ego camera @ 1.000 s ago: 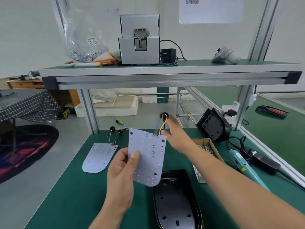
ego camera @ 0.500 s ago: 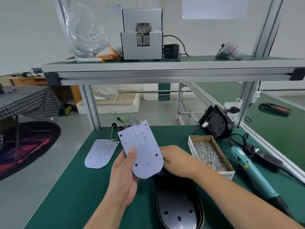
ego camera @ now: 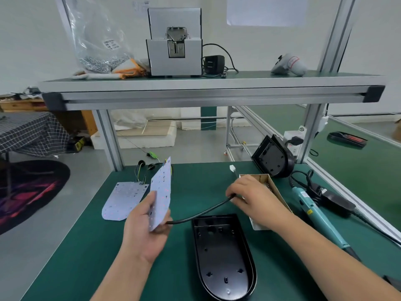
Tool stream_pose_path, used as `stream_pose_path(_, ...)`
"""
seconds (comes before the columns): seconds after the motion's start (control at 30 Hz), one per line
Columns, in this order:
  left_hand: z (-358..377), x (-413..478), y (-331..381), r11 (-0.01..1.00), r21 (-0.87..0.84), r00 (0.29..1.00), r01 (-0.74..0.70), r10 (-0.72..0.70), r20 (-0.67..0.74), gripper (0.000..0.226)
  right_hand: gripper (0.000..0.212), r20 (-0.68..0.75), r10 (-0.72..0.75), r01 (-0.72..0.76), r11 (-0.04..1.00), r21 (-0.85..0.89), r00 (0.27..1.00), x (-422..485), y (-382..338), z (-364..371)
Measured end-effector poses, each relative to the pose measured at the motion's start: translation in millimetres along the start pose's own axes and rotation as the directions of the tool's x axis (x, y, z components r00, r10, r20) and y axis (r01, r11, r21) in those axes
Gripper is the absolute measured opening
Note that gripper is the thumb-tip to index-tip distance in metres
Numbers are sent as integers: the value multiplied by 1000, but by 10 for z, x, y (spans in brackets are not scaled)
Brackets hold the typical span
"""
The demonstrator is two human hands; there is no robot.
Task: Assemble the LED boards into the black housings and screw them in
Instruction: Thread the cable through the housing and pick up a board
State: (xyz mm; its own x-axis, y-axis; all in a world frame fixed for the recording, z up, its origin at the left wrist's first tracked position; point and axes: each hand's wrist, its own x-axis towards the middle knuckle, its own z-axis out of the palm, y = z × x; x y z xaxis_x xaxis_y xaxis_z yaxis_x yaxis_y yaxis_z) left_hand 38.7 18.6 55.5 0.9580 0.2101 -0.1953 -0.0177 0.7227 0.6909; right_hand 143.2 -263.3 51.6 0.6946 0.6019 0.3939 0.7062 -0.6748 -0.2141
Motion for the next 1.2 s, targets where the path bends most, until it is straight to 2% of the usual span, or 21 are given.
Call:
stream_pose_path(0.1,-27,-34,108,994,-85,989,75,-63,137,18,13,-83,102,-97,994,58,991,-54,152,-57)
stream_pose_path(0.17,-23,-61,134,995,-46,978,87,-76,192,19,11,-112,135,-126,988,89,984,-55,196,-94)
stream_pose_path(0.23,26,-113,112,993,65,967,97,-109,228,12,11,-164,95,-86,994,62,982,-42,137,-111)
stream_pose_path(0.33,118,-192,4,955,271,962,118,-178,208,29,25,-226,-39,43,999,10,973,-11,-98,-174)
stream_pose_path(0.43,217,-281,-70,919,377,947,115,-216,238,25,39,-188,-132,126,991,-45,973,51,-337,-255)
stream_pose_path(0.5,240,-296,-88,937,321,935,142,-233,267,27,43,-130,-156,143,984,-104,979,93,-463,-291)
stream_pose_path(0.63,195,-267,-66,943,111,908,313,-332,254,32,32,-78,-206,185,959,-216,975,133,-643,-264)
stream_pose_path(0.77,197,-290,16,908,69,841,414,-411,351,34,34,26,-152,151,922,-356,988,205,-680,-269)
stream_pose_path(0.87,201,-300,0,891,69,822,448,-441,360,37,27,-50,-158,131,928,-348,986,195,-731,-268)
stream_pose_path(0.97,201,-302,-77,924,163,885,345,-379,272,40,25,-125,-110,71,957,-282,986,201,-797,-225)
stream_pose_path(1.03,183,-292,-87,939,219,917,267,-317,241,37,31,-102,-29,5,973,-229,994,206,-789,-212)
stream_pose_path(1.2,150,-261,-75,952,241,932,187,-250,263,26,35,-47,28,-39,965,-258,998,144,-752,-182)
